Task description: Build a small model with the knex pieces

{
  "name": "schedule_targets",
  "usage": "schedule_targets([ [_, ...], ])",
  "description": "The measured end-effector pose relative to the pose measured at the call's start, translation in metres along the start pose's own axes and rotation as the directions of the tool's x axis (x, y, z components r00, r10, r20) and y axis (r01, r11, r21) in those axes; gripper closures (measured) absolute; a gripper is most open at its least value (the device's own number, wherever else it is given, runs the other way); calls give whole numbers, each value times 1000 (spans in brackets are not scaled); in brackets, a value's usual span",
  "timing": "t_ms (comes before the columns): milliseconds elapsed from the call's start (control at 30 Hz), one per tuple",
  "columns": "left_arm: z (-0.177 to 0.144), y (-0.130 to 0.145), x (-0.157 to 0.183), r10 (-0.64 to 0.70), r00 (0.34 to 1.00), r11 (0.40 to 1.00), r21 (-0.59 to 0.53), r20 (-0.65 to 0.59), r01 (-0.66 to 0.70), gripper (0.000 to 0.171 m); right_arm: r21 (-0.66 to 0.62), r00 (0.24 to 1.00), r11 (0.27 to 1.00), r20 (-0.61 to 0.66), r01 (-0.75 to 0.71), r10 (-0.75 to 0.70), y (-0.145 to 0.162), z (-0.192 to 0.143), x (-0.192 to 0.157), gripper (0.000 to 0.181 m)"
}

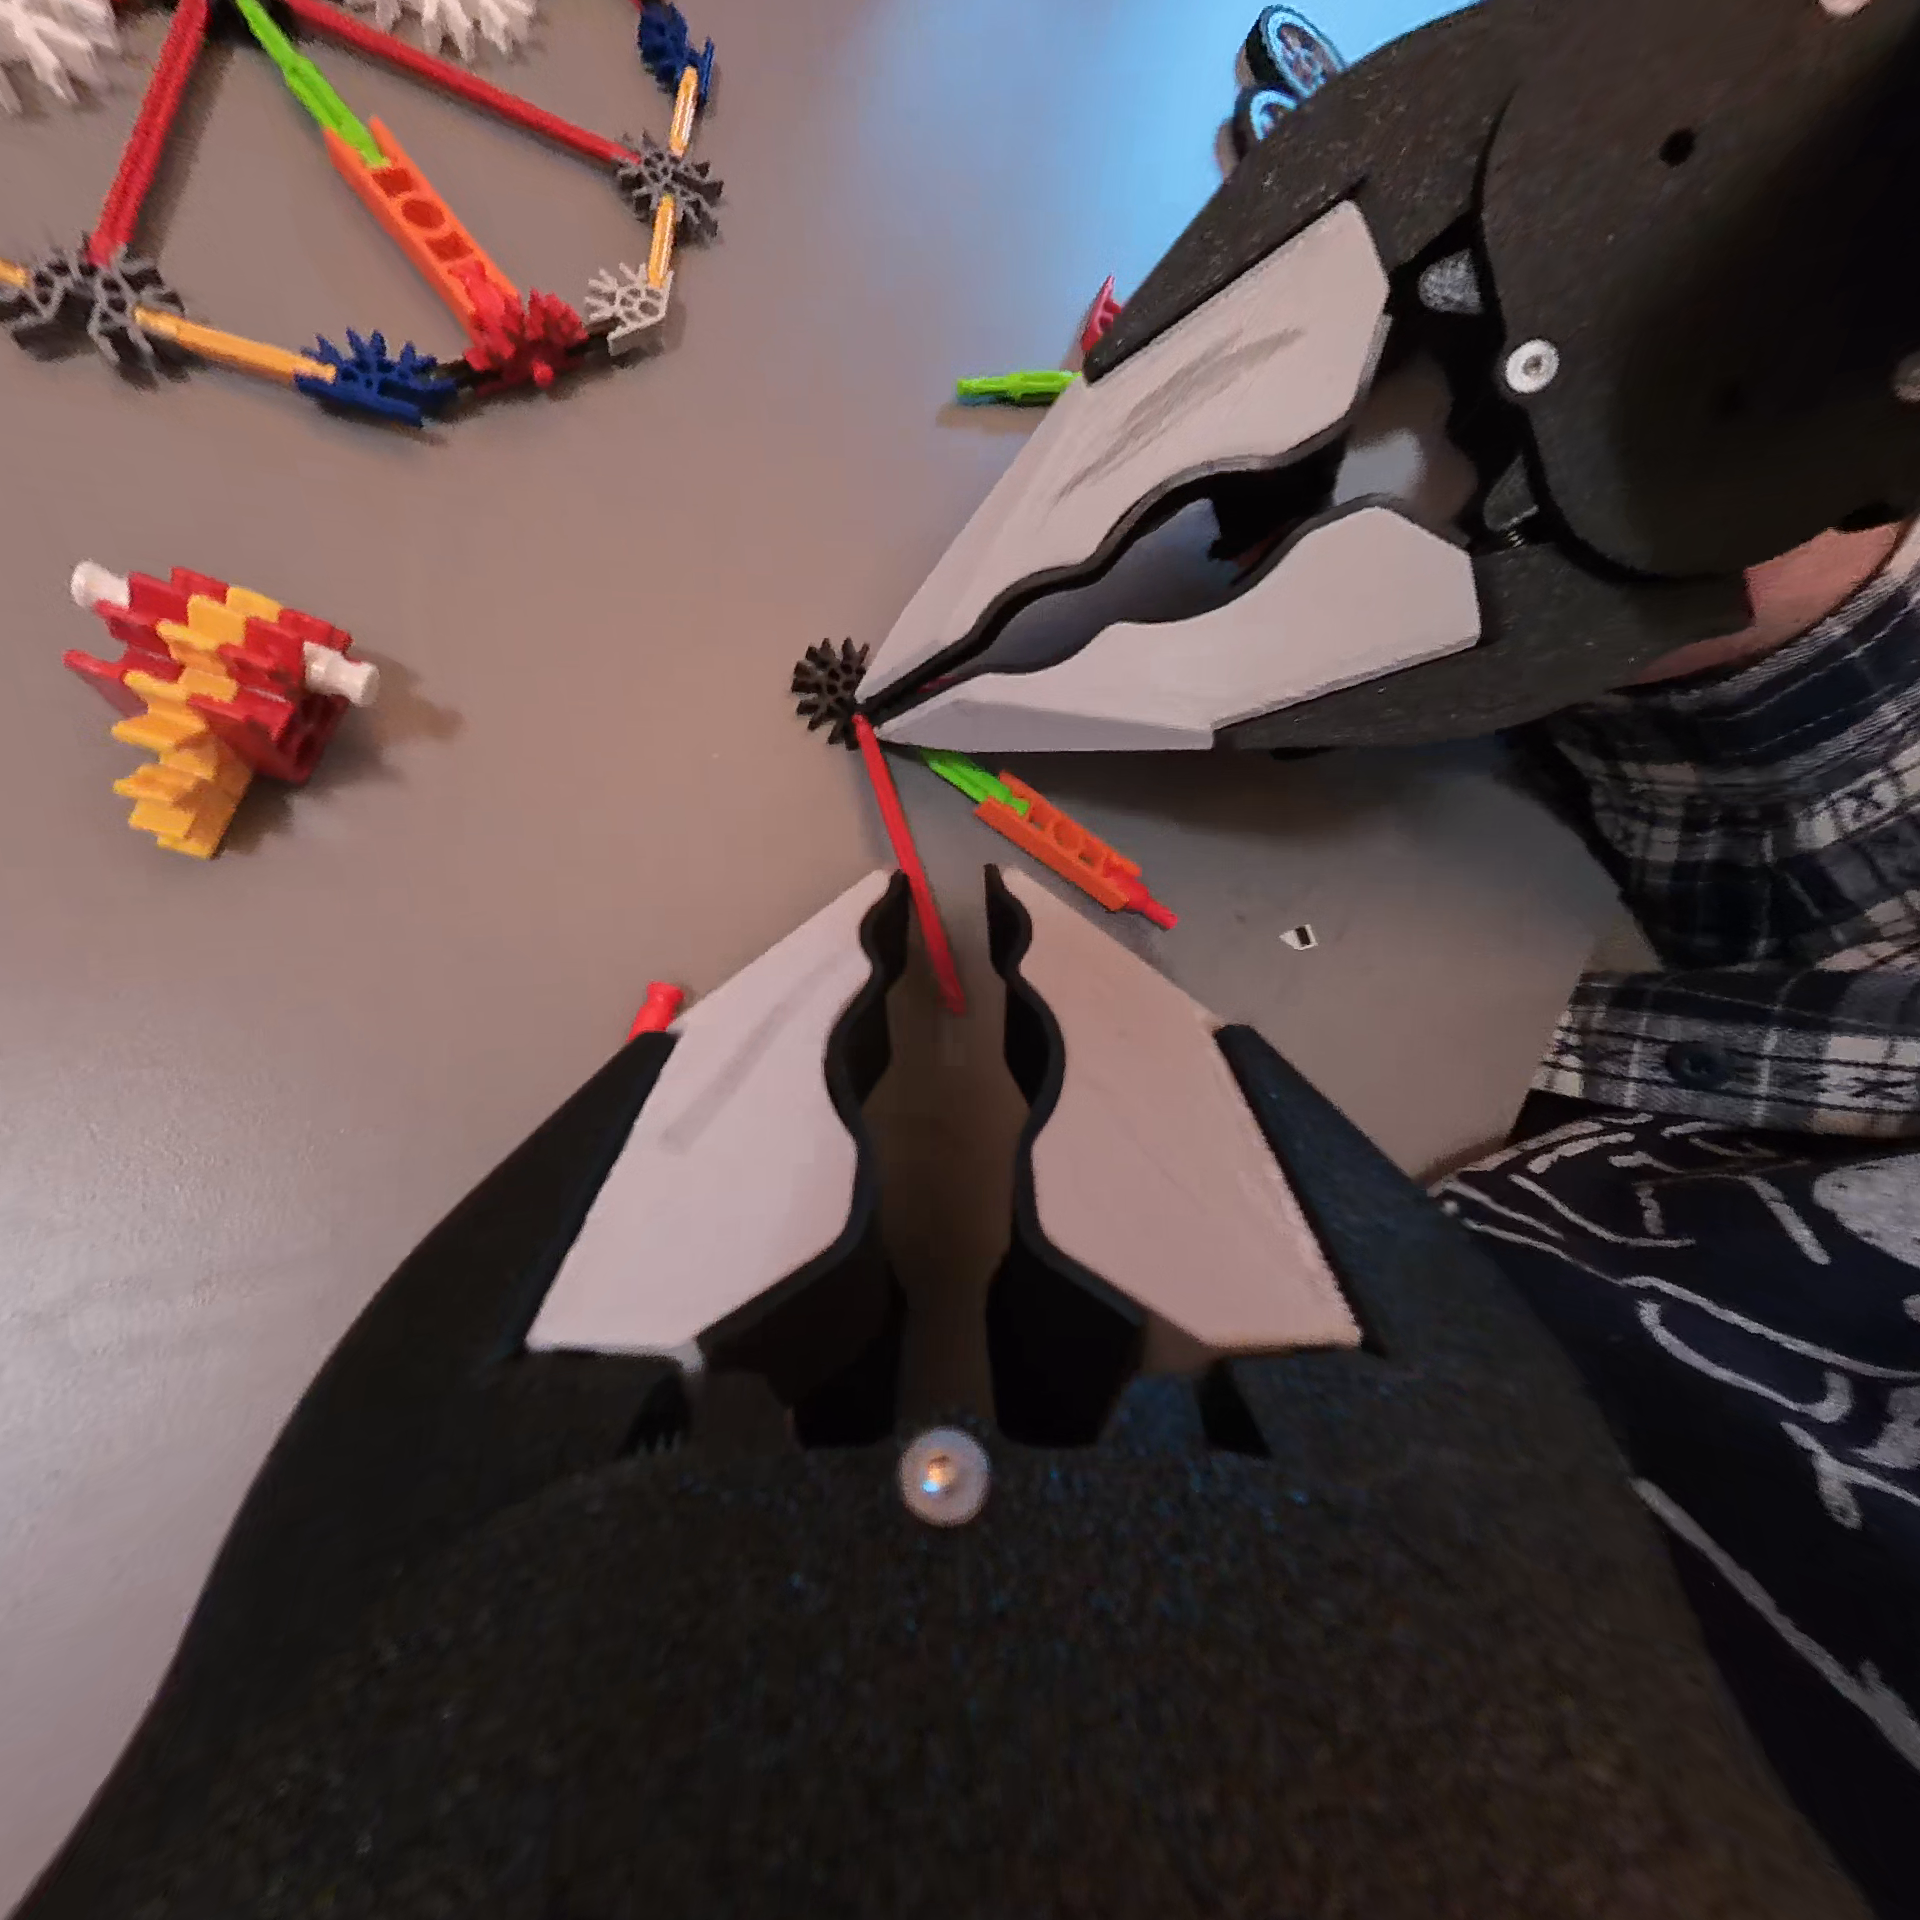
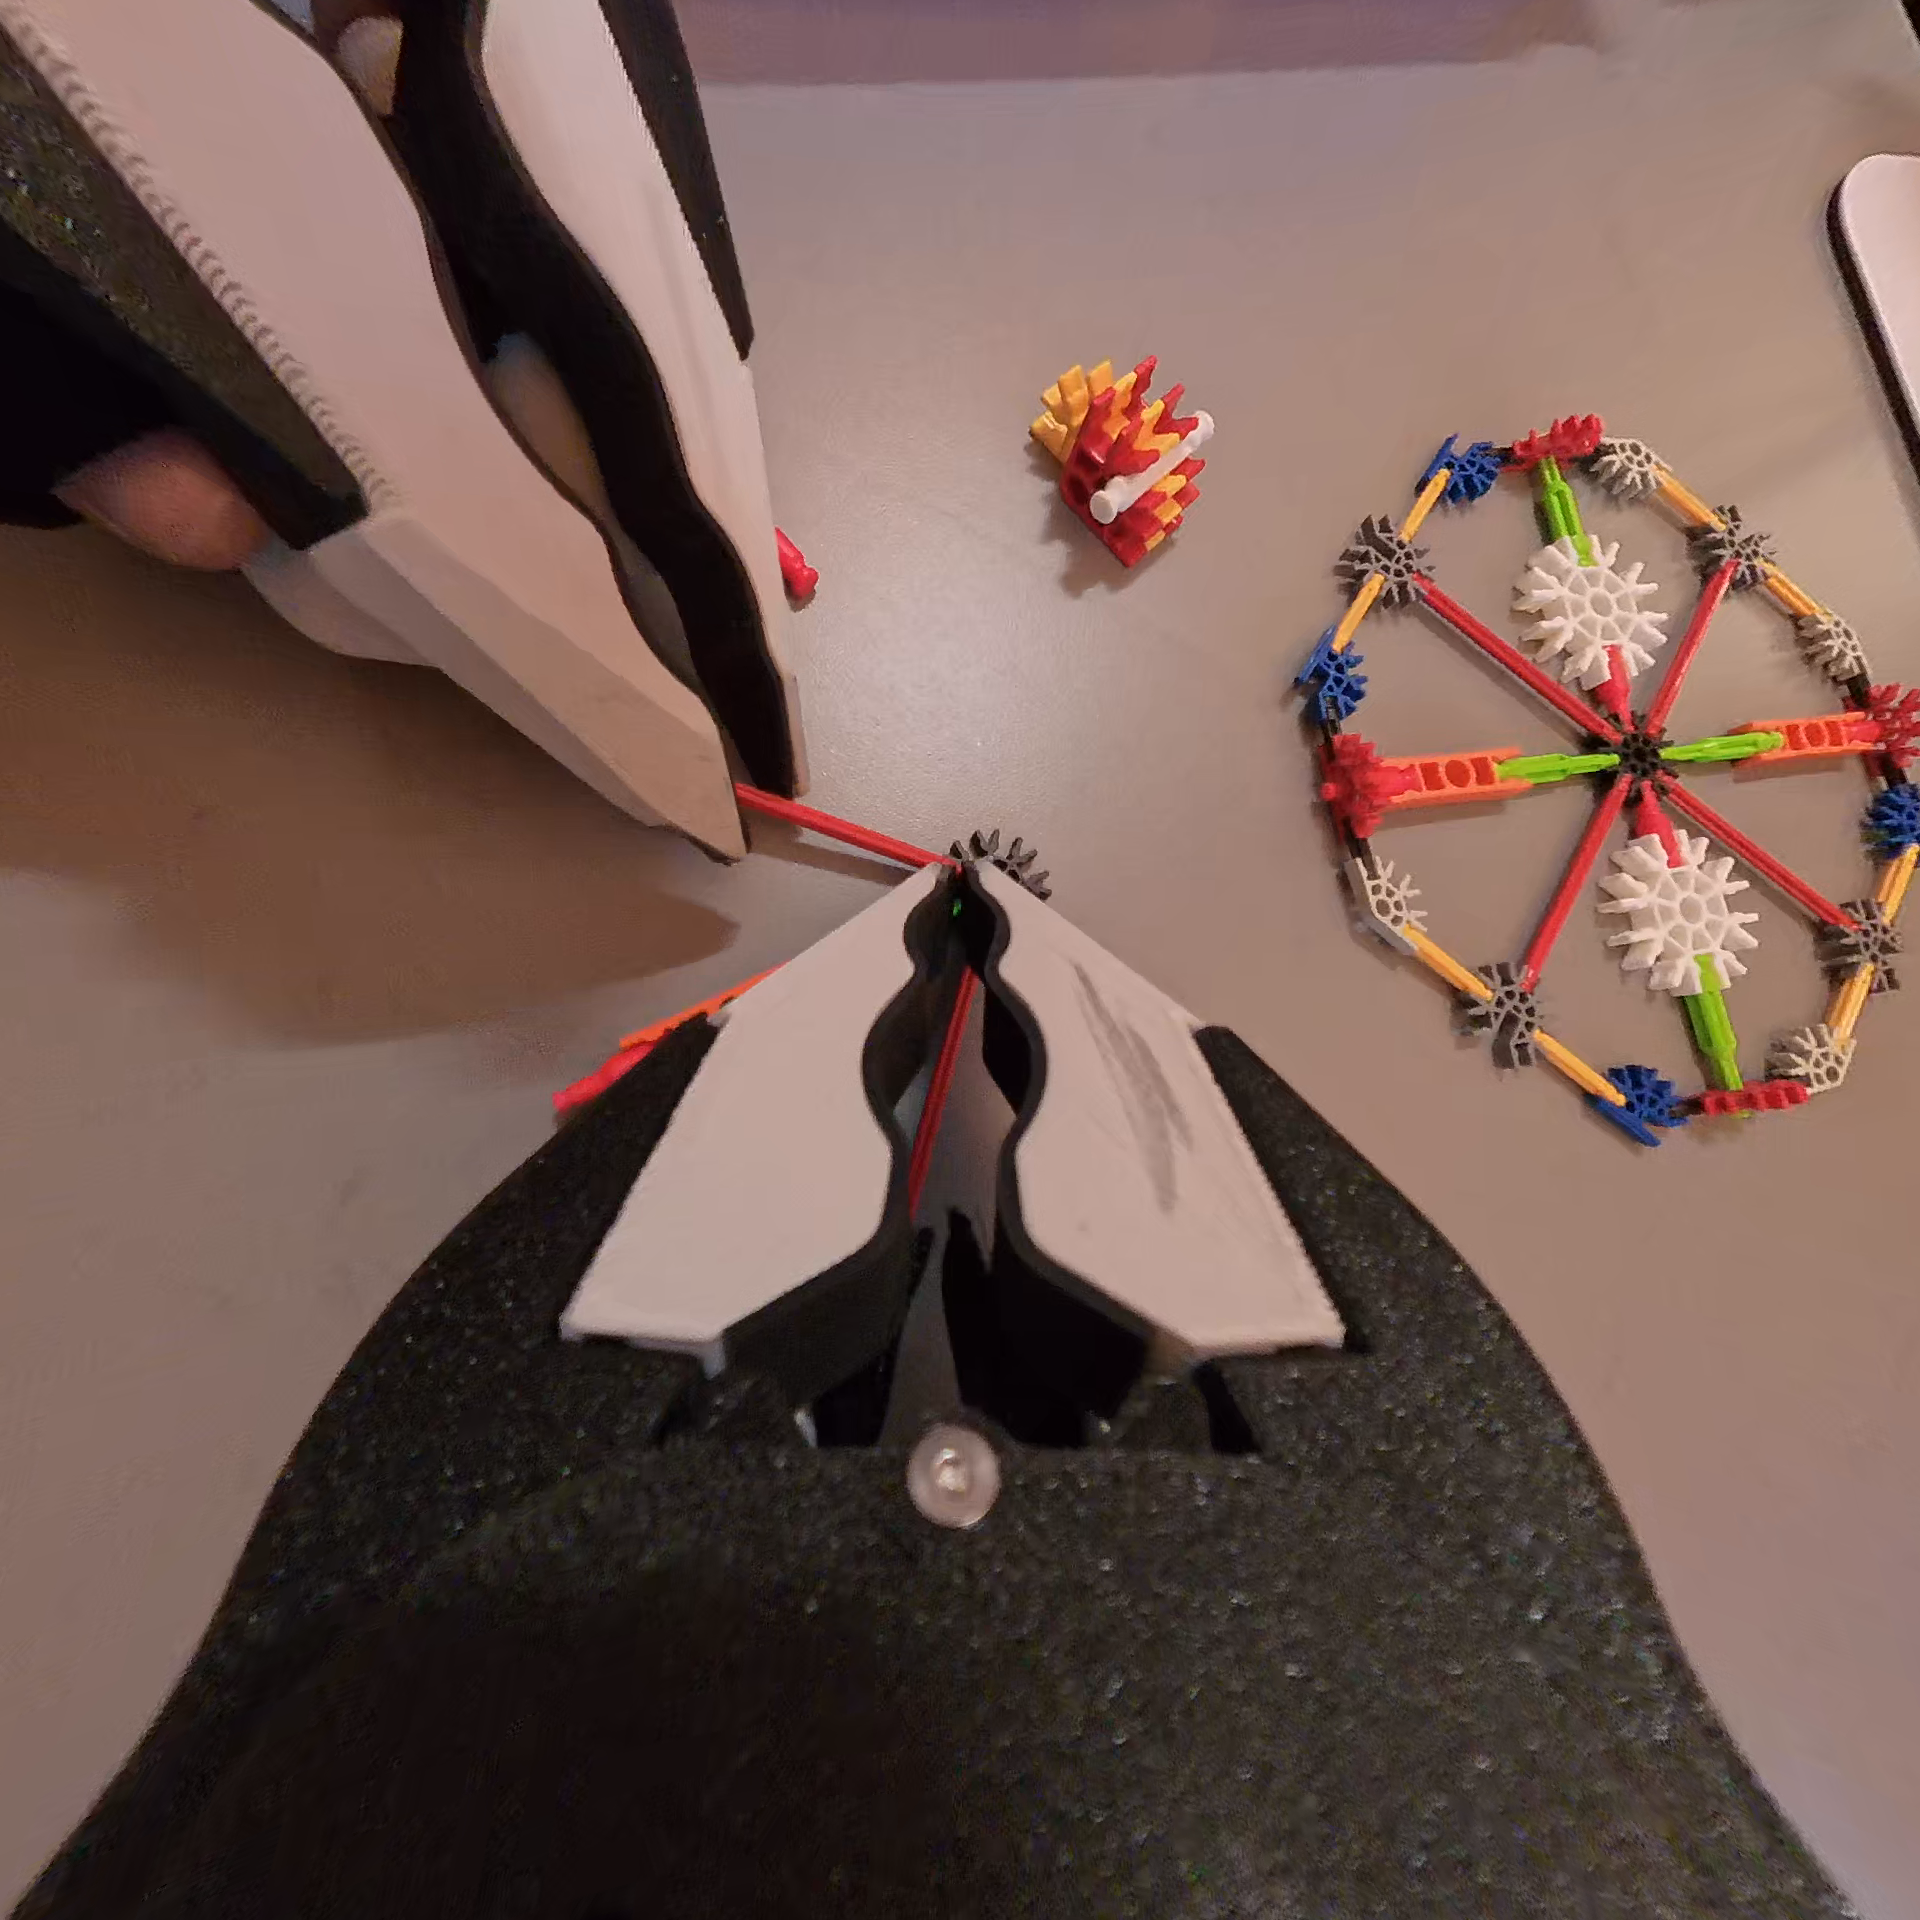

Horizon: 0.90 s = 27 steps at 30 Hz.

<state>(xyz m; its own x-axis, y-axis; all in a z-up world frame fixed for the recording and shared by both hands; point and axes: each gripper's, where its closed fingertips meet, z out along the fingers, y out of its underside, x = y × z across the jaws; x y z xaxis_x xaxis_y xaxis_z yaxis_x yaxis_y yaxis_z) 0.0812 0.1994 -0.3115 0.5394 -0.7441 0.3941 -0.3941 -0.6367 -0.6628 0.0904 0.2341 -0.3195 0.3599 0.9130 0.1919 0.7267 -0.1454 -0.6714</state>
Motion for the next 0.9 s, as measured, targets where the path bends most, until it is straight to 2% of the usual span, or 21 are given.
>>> schedule_targets([
  [200,4,1,-3,159,984,987,-41,78,-156,167,-37,999,999,12,31,-31,1,-1,0,181],
  [367,7,4,-6,239,965,970,-79,109,-232,170,-70,998,996,24,62,-61,1,0,0,181],
  [667,8,5,-6,282,953,957,-97,110,-272,170,-185,986,983,164,10,21,2,-1,-1,181],
  [900,8,5,-6,297,949,953,-93,105,-288,171,-379,963,924,264,57,49,3,-1,-2,181],
])
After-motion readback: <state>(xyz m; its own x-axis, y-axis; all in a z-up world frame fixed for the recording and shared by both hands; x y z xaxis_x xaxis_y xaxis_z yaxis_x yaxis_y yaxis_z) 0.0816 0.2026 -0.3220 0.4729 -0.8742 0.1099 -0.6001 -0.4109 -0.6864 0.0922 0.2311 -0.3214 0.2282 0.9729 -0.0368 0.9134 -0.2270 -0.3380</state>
